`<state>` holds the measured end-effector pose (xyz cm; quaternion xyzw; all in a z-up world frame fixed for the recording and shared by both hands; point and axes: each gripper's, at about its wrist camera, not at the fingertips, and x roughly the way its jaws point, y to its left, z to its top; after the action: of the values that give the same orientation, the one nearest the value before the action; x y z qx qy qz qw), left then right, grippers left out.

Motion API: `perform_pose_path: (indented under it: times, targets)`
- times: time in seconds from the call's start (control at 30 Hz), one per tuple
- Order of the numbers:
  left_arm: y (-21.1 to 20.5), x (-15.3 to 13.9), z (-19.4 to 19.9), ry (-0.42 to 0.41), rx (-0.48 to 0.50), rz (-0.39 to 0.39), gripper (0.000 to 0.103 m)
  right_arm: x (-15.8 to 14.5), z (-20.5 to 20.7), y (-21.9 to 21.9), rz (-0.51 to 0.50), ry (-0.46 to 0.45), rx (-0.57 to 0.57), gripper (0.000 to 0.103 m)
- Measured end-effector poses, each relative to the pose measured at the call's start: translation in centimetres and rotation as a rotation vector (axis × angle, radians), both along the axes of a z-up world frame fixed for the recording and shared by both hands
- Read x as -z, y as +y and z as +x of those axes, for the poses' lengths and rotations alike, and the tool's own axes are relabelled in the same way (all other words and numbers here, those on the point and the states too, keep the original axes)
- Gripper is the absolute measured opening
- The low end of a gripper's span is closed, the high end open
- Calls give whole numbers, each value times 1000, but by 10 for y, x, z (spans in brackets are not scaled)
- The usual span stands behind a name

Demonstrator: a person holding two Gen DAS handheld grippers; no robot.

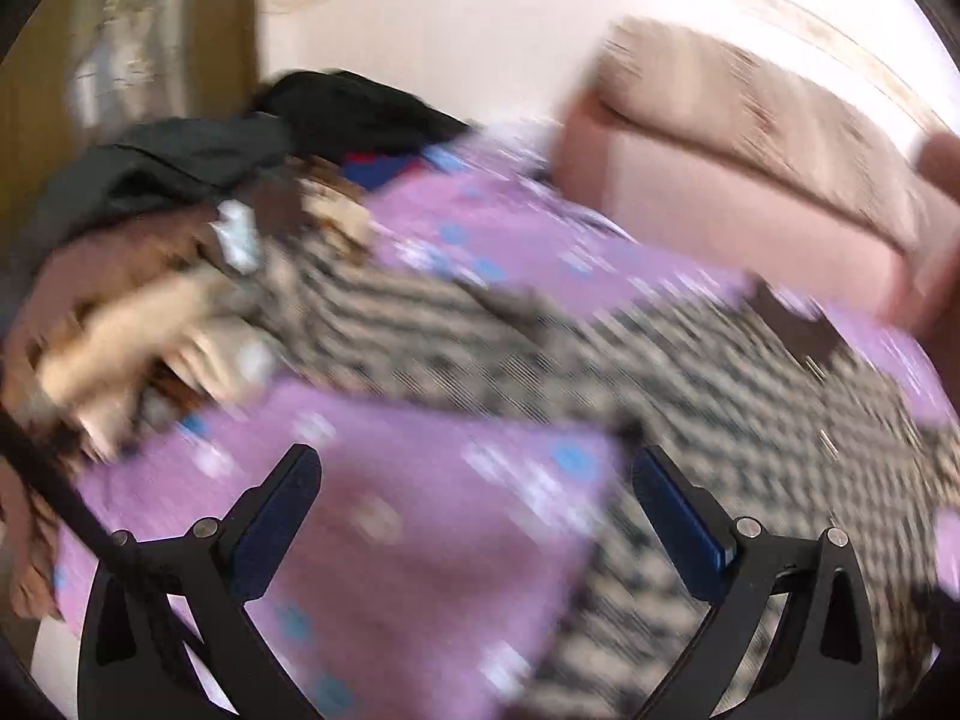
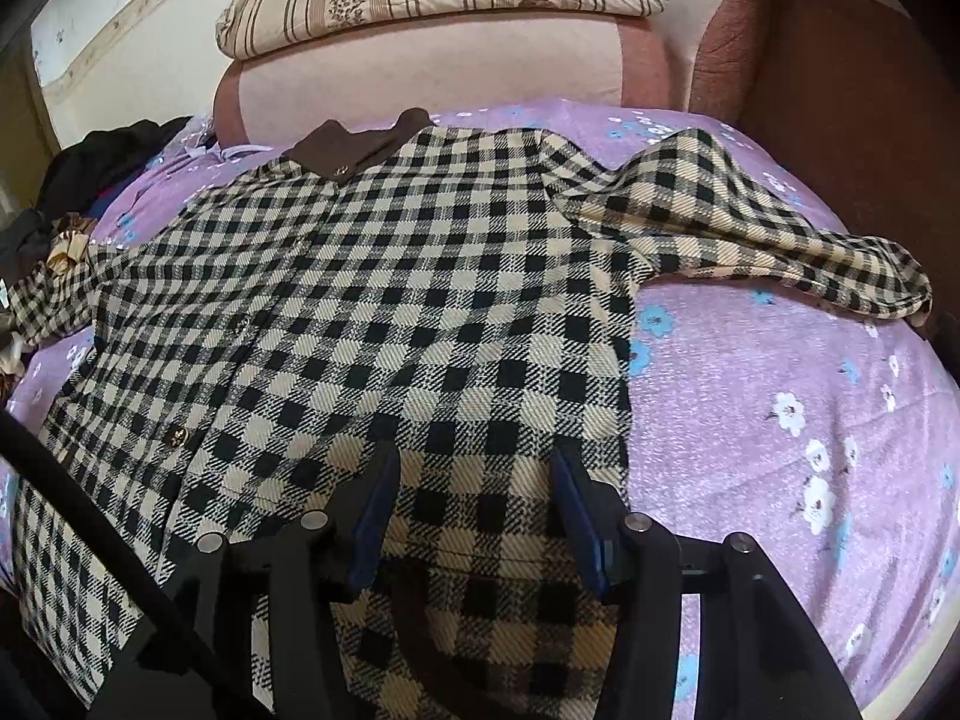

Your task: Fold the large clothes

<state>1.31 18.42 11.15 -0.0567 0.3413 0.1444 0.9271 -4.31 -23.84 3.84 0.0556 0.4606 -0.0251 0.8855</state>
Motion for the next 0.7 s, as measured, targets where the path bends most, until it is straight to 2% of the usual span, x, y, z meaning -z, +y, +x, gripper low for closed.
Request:
perform_pose_path:
  times: [0.17,0.27,0.4,0.53,0.57,0.6,0.63,0.67,0.7]
  targets:
    - [79,-10,46,-10,-157,69,103,8,5,4,-25,9,-10,60]
    - [124,-2,71,16,-210,24,103,12,8,8,-58,6,-24,62]
    - [152,12,91,27,-231,-35,103,19,11,15,-111,-8,-37,66]
    - [151,19,103,34,-218,6,102,21,14,16,-127,-20,-34,69]
    - [148,20,106,42,-210,27,97,22,14,16,-127,-20,-35,70]
    - [146,20,108,54,-211,54,72,22,15,16,-127,-21,-33,70]
    - [145,21,111,72,-214,66,31,22,16,15,-127,-22,-32,71]
    - [147,23,113,97,-215,58,11,23,16,16,-127,-22,-31,71]
    - [150,23,111,106,-208,11,4,23,16,15,-127,-24,-31,71]
